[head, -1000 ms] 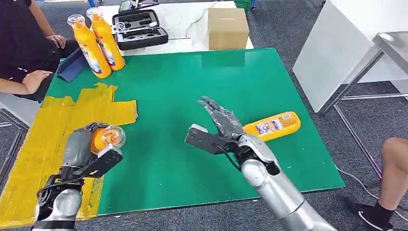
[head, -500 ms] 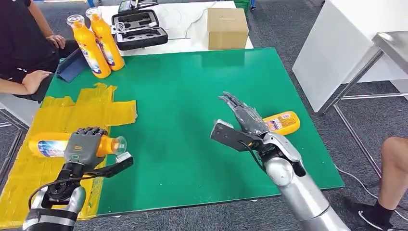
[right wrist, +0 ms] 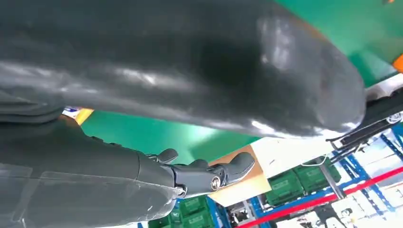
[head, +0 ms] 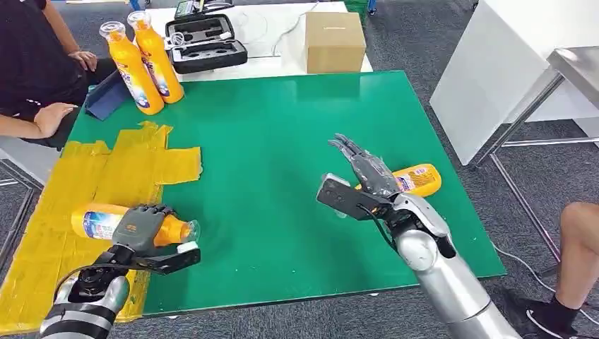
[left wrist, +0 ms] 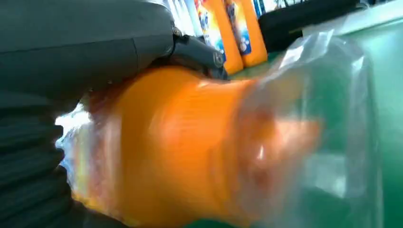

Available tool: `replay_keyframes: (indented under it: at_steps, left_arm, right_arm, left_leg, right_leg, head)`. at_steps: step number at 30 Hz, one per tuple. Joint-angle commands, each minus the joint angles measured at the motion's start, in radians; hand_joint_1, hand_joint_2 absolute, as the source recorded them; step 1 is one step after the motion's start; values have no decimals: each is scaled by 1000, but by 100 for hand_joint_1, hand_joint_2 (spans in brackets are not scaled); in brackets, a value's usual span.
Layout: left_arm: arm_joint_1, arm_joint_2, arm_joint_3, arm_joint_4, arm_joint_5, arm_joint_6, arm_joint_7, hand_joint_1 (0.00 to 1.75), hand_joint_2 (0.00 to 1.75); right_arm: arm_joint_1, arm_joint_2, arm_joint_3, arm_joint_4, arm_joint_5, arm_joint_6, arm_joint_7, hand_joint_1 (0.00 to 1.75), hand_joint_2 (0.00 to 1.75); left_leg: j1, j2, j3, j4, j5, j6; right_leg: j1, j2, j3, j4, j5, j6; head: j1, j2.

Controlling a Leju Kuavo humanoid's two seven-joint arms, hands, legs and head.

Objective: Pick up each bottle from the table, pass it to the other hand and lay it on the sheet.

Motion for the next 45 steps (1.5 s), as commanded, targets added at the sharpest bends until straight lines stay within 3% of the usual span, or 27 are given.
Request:
replay_keyframes:
  at_steps: [1, 8, 11, 12, 16, 22, 23, 28, 38, 45]
  left_arm:
    - [17, -19, -26, 2, -42, 138, 47, 0, 0]
    - [44, -27, -6, -56, -27, 149, 33, 0, 0]
    - [90, -68, 56, -170, 45, 197, -3, 0, 0]
    - [108, -92, 81, -222, 110, 205, -32, 0, 0]
    - [182, -194, 176, -457, 357, 271, -128, 0, 0]
    - [235, -278, 258, -646, 764, 126, -255, 0, 0]
    - [233, -284, 261, -657, 799, 102, -257, 0, 0]
    - [232, -287, 239, -677, 844, 80, -279, 0, 0]
    - [239, -286, 212, -680, 871, 57, -283, 0, 0]
    - [227, -277, 166, -681, 898, 40, -279, 0, 0]
  right_arm:
    - [-2, -21, -4, 10, 22, 0, 8, 0, 0]
    - [15, -27, -16, -2, 26, -3, 9, 0, 0]
    - [59, -47, -37, -29, 70, -19, 12, 0, 0]
    - [79, -60, -42, -43, 100, -26, 7, 0, 175]
    - [197, -136, -95, -104, 196, -42, -16, 0, 175]
    - [385, -263, -271, -168, 285, -54, -34, 0, 175]
    - [393, -291, -297, -163, 306, -41, -28, 0, 175]
    - [327, -336, -372, -65, 350, 38, -16, 0, 175]
    - [300, -331, -395, 14, 375, 44, 13, 0, 175]
    - [128, -302, -366, 274, 410, 56, 8, 0, 175]
  left_leg:
    - [0, 0, 4, -1, -1, -1]
    - [0, 0, 2, 0, -1, -1]
    - [0, 0, 2, 0, -1, -1]
    - [0, -1, 3, 0, -2, -1]
    - [1, -4, 2, 2, -2, 0]
    - [1, -9, 5, 4, -6, 1]
    - [1, -7, -1, 3, -3, 1]
    - [-2, -4, -2, 2, -3, 2]
    - [-1, -2, 1, 0, -3, 2]
    - [-1, 1, 2, 0, -2, 2]
  right_leg:
    - [0, -1, 4, 0, -1, -1]
    - [0, -1, 2, 0, -1, -1]
    - [1, -1, 2, 0, -1, -1]
    - [1, -3, 3, 0, -2, -2]
    - [1, -6, 4, 0, -3, -1]
    - [1, -11, 9, 0, -7, -1]
    - [1, -8, 2, 0, -3, 0]
    - [-2, -5, 0, 0, -2, 0]
    - [-1, -3, 2, -2, 0, 0]
    - [-1, 0, 3, -3, 1, 0]
  head:
    - [0, 0]
    - [0, 0]
    - [0, 0]
    - [0, 0]
    - [0, 0]
    - [0, 0]
    - [0, 0]
    - [0, 0]
    - [0, 0]
    - [0, 0]
